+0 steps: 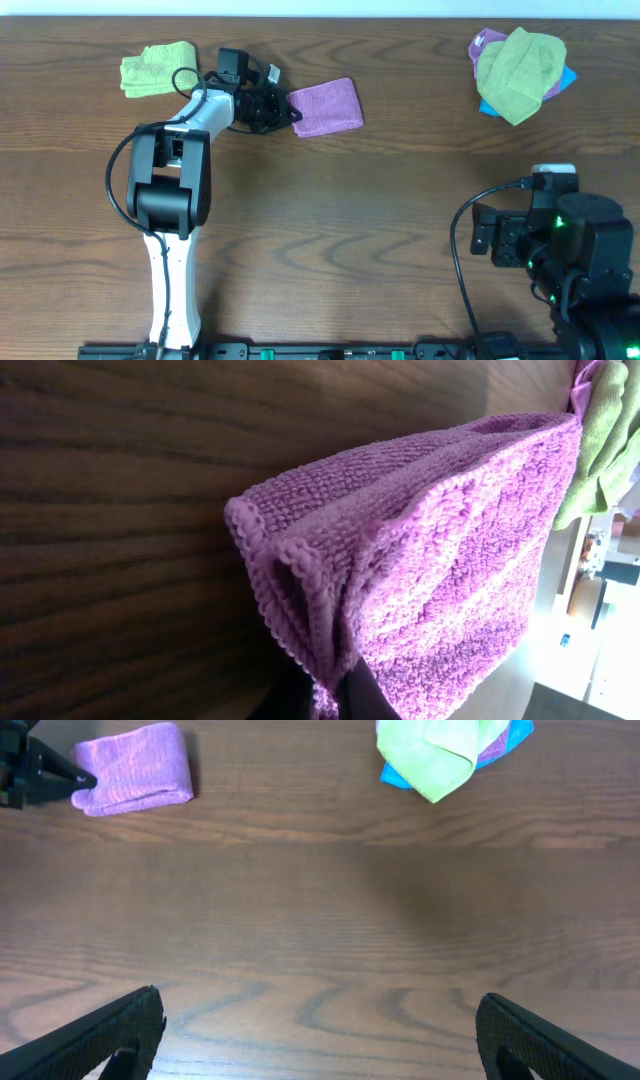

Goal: Fold the cloth
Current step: 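Lift the folded purple cloth with the left gripper, then carry the purple cloth left and place it on the green cloth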

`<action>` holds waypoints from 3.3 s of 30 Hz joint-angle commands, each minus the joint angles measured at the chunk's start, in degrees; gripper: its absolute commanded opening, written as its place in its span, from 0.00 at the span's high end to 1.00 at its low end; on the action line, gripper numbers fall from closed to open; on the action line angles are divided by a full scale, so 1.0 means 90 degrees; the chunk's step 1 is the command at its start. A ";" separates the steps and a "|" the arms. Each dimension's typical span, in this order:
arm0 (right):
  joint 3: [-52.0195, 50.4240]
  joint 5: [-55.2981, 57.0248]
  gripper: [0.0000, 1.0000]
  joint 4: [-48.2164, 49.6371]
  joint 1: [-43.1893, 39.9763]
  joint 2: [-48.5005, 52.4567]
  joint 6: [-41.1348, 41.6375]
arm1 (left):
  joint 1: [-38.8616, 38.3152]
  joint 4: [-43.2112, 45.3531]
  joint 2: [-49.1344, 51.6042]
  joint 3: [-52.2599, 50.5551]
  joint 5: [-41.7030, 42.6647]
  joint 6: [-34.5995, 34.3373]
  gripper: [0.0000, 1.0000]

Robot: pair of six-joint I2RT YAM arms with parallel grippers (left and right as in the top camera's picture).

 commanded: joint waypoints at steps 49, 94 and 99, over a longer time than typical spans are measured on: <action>-0.0019 0.0131 0.01 0.0019 0.0041 0.0002 0.0097 | 0.1515 -0.4323 0.0245 0.5632 -0.2212 0.3735 0.95; -0.0019 0.0039 0.01 0.0085 0.0041 0.0002 0.0670 | 0.2327 -0.4418 0.1256 0.5678 -0.3191 0.5382 0.94; -0.0019 0.0039 0.01 0.0083 0.0041 0.0002 0.0668 | 0.2402 -0.4452 0.1256 0.5678 -0.3755 0.5302 0.94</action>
